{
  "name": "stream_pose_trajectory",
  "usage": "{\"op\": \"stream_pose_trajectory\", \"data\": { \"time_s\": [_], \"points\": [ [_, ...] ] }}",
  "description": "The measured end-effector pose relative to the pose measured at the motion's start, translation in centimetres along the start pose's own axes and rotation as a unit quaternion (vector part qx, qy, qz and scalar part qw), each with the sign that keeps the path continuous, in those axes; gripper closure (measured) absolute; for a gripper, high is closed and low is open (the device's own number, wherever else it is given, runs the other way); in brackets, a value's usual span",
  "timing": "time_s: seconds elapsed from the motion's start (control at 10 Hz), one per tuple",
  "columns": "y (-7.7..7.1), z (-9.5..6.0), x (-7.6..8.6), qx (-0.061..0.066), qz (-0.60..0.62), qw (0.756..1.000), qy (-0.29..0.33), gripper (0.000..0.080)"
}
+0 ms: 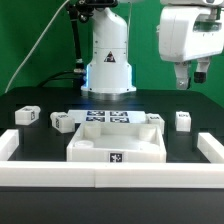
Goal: Assemble one leg
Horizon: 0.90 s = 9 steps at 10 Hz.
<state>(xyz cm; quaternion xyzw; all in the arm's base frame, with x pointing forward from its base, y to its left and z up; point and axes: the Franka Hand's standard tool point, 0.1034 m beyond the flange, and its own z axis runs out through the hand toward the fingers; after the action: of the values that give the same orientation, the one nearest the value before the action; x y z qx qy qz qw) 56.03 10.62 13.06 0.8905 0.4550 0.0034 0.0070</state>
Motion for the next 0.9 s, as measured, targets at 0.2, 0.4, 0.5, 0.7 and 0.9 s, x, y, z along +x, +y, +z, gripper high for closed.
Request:
{"op": "stream_pose_trajectory", "data": {
  "time_s": [0.2, 0.4, 0.5, 0.7, 0.9],
  "points": [
    [-0.19, 0.01, -0.08, 0.0, 0.0, 1.0, -0.001, 0.015],
    [-0.2, 0.04, -0.09, 0.0, 0.001, 1.0, -0.001, 0.015],
    [-0.2, 0.08, -0.1, 0.0, 0.001, 1.0, -0.001, 0.015],
    [-0.22, 0.14, -0.12, 0.001, 0.001, 1.0, -0.001, 0.015],
    [-0.38, -0.18, -0.51, -0.007, -0.017, 1.0, -0.008, 0.015]
  ]
}}
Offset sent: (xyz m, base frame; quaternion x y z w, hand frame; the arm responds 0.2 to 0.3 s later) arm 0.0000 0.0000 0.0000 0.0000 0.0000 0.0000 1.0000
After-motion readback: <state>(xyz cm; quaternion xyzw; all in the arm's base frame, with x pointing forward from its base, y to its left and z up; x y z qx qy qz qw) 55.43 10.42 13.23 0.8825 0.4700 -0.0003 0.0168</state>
